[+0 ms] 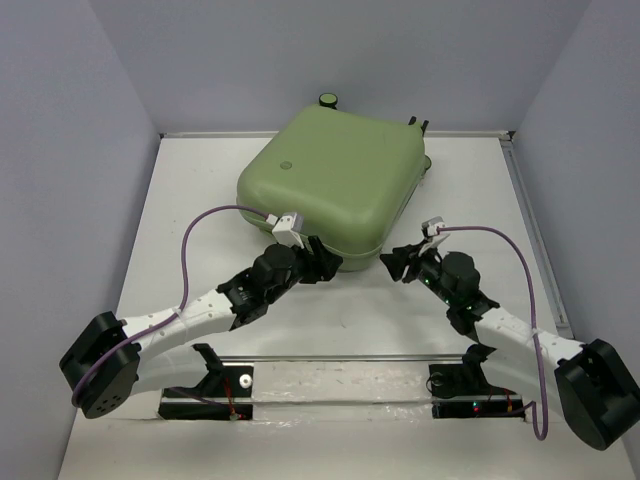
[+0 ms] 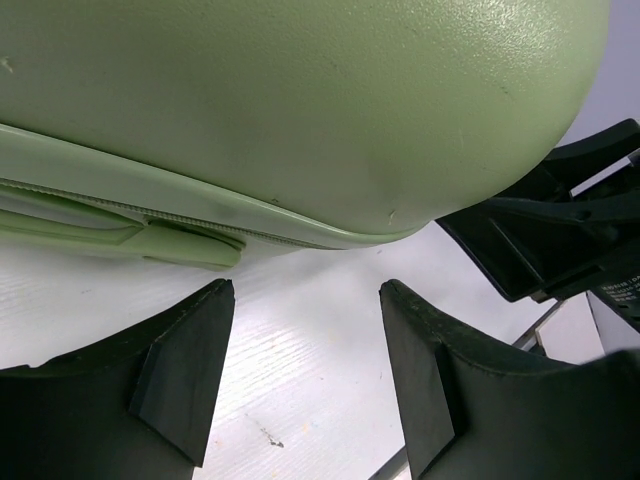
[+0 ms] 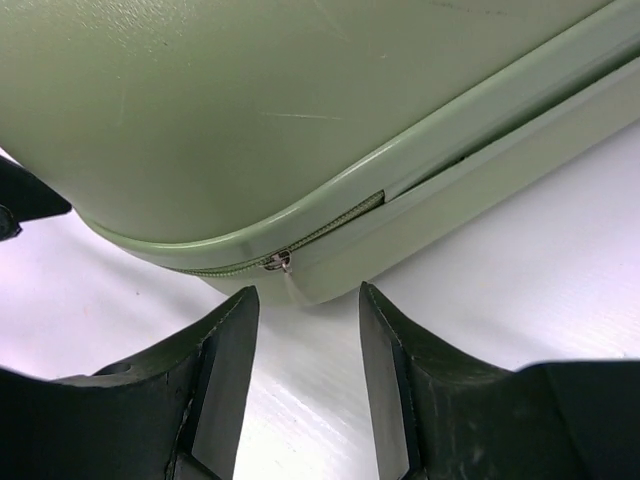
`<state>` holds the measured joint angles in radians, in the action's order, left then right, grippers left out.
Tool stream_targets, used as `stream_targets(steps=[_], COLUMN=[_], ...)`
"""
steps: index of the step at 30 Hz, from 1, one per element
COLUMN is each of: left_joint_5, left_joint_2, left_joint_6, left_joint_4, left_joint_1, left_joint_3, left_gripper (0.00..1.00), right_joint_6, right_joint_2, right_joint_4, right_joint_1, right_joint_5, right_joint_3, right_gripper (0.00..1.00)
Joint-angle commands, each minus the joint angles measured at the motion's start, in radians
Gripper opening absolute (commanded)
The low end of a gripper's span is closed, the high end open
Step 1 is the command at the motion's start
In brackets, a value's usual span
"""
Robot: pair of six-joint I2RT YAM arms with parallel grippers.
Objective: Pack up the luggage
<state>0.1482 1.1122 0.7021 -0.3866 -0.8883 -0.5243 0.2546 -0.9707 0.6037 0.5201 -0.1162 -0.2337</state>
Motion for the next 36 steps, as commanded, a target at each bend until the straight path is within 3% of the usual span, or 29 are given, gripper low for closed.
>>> stream_targets(steps=[1, 15, 20, 24, 25, 26, 28, 31, 36], left_joint_5=[0.036, 0.036, 0.048, 0.060, 0.066, 0.068, 0.074, 0.085, 0.100], left_joint_2=[-0.005, 0.011, 0.011, 0.023, 0.029, 0.031, 0.040, 0.060, 0.121], left_joint_6=[-0.027, -0.039, -0.049, -0.059, -0.062, -0.065, -0.072, -0.084, -0.111], left_joint_4=[-0.074, -0.070, -0.069, -0.071, -0.069, -0.069, -0.071, -0.078, -0.089], left_joint_1=[0.006, 0.015, 0.020, 0.022, 0.022, 0.022, 0.022, 0.022, 0.023], left_joint_3=[-0.048, -0.060, -0.066, -0.078, -0.085, -0.089, -0.101, -0.123, -0.192], left_gripper=[0.70, 0.70, 0.70, 0.70, 0.69, 0.69, 0.68, 0.67, 0.66], right_joint_6=[-0.014, -0.028, -0.028, -0.017, -0.005, 0.000, 0.015, 0.018, 0.009], right_joint_2=[-0.035, -0.207, -0.243, -0.266, -0.266, -0.264, -0.237, -0.183, 0.004], right_joint_4=[0.001, 0.168, 0.209, 0.295, 0.316, 0.333, 0.338, 0.254, -0.086], right_joint_1=[0.003, 0.003, 0.003, 0.003, 0.003, 0.003, 0.003, 0.043, 0.217], right_joint_5=[0.001, -0.109, -0.115, -0.116, -0.112, -0.109, -0.099, -0.067, 0.107], right_joint_3=[-0.029, -0.096, -0.108, -0.096, -0.089, -0.076, -0.061, -0.047, -0.049], right_gripper=[0.51, 0.51, 0.46, 0.28, 0.14, 0.08, 0.07, 0.07, 0.07])
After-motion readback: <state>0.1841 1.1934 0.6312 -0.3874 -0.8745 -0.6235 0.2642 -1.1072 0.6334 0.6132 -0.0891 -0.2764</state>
